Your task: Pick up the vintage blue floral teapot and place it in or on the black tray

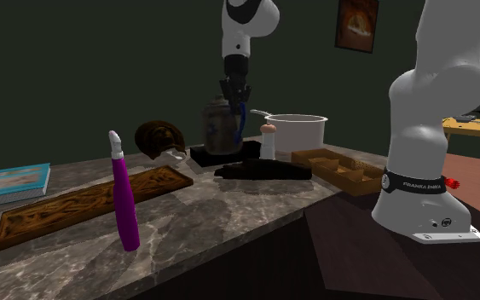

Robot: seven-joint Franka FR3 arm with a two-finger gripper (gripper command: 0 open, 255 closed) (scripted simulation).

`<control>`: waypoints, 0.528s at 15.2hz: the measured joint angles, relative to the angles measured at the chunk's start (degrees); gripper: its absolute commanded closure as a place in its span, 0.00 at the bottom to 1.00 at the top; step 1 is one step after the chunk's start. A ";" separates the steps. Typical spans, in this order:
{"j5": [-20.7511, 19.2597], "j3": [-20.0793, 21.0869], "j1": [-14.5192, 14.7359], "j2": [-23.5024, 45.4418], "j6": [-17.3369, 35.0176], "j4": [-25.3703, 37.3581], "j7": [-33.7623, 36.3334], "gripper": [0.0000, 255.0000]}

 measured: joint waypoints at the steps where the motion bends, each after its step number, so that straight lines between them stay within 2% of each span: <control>1: -0.03 -0.82 -0.62 1.09 -0.65 1.45 -1.39 1.00; 8: 0.80 -5.74 -5.04 9.34 -6.14 13.32 -10.44 1.00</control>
